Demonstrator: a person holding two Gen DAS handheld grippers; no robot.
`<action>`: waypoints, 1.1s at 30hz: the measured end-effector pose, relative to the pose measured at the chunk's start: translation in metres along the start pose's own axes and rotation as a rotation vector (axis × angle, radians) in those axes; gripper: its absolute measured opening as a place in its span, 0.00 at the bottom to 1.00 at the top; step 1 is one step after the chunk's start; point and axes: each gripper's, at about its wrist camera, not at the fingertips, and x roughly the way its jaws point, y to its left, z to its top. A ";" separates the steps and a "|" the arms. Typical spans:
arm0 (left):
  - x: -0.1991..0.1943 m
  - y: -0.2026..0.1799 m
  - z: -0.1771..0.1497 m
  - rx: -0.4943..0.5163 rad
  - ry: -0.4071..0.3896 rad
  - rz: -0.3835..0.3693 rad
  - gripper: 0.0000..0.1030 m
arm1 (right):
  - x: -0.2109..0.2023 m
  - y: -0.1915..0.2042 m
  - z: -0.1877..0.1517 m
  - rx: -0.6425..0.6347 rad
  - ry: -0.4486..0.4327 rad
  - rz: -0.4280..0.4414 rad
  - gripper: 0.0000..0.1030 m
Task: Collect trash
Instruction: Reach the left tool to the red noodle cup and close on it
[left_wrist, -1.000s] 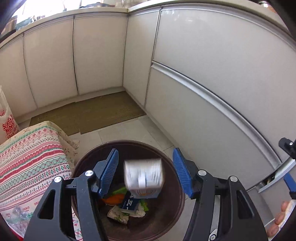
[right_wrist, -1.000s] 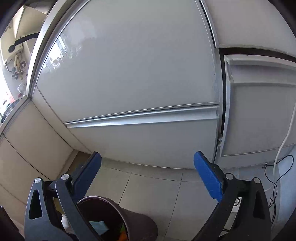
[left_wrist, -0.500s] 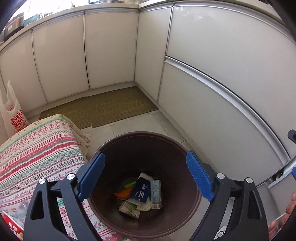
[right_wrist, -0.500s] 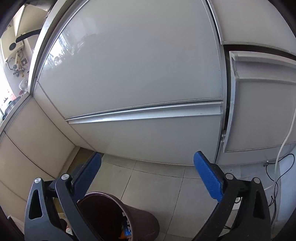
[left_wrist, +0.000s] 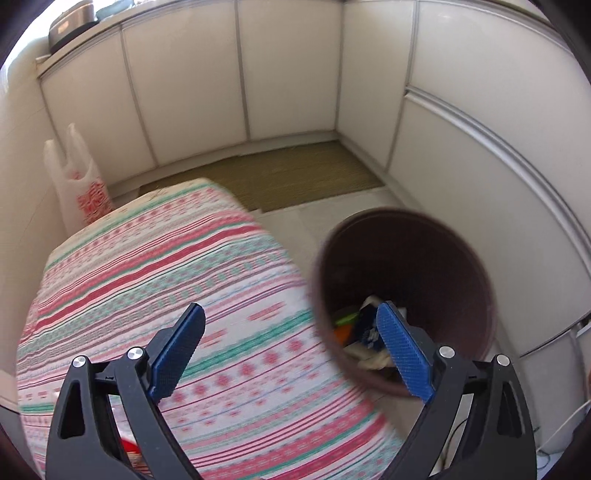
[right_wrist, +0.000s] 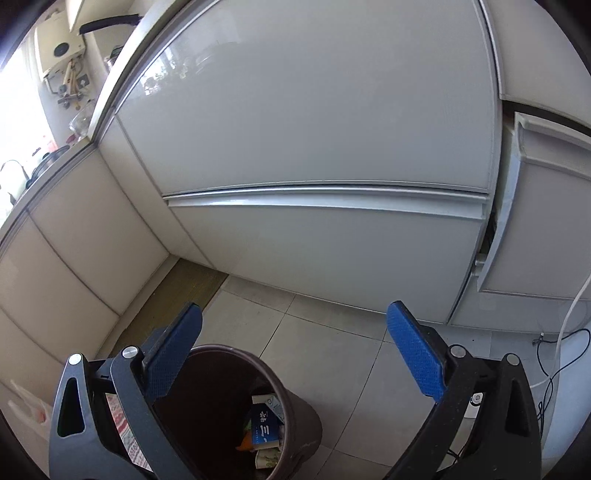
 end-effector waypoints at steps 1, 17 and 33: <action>0.000 0.011 -0.002 0.004 0.028 0.014 0.89 | -0.002 0.008 -0.003 -0.026 0.004 0.013 0.93; -0.015 0.197 -0.063 -0.148 0.453 0.103 0.89 | -0.031 0.126 -0.074 -0.397 0.083 0.185 0.93; -0.043 0.279 -0.209 -1.248 0.168 -0.294 0.91 | -0.040 0.173 -0.118 -0.539 0.144 0.276 0.93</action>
